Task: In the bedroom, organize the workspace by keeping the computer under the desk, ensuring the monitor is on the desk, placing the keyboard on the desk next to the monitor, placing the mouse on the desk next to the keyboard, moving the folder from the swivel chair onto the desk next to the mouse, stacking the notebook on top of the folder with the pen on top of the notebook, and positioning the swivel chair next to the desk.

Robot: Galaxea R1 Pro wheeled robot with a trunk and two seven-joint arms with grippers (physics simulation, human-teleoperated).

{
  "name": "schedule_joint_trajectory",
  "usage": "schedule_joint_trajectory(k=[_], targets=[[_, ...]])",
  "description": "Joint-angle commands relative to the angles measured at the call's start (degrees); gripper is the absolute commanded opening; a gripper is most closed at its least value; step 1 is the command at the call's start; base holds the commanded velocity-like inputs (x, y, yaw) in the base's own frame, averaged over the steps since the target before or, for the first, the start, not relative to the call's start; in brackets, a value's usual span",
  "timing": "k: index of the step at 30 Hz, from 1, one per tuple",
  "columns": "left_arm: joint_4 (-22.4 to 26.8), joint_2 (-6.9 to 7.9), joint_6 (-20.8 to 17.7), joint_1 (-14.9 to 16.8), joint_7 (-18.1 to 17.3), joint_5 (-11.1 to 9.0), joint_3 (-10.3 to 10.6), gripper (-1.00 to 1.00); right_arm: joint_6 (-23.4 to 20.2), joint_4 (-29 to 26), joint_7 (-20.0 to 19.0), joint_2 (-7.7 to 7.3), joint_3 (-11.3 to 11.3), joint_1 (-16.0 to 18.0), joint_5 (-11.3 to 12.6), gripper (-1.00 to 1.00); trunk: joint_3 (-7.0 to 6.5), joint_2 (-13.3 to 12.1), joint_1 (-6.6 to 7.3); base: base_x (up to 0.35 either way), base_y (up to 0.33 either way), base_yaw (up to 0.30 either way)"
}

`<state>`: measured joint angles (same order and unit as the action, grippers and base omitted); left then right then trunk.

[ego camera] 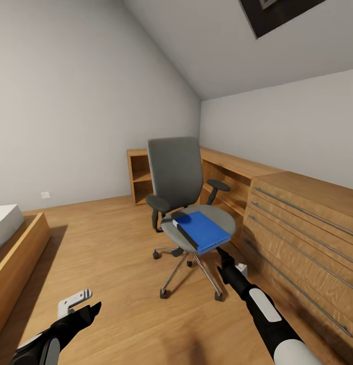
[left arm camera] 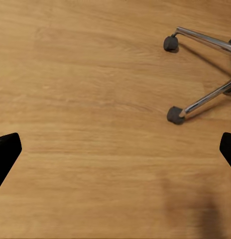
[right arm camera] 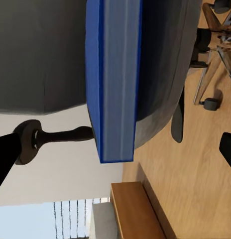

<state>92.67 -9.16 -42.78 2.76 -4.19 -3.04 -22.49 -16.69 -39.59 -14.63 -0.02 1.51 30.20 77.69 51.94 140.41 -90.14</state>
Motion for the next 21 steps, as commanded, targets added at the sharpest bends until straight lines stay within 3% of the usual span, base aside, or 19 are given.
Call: schedule_joint_trajectory(k=[1,21], targets=[[0.05,-0.07,-0.3,0.05,-0.2,-0.3,-0.12,1.0,-0.44,0.03,0.25,0.07,0.13,0.03,0.44,1.0,0.06,0.02,0.0,0.246,0.019,0.0],[0.14,0.0,0.42,0.05,-0.21,-0.3,-0.38,1.0,-0.45,1.03,0.99,0.5,0.02,0.03,0.38,1.0,0.06,0.02,0.0,0.125,0.003,0.0]])
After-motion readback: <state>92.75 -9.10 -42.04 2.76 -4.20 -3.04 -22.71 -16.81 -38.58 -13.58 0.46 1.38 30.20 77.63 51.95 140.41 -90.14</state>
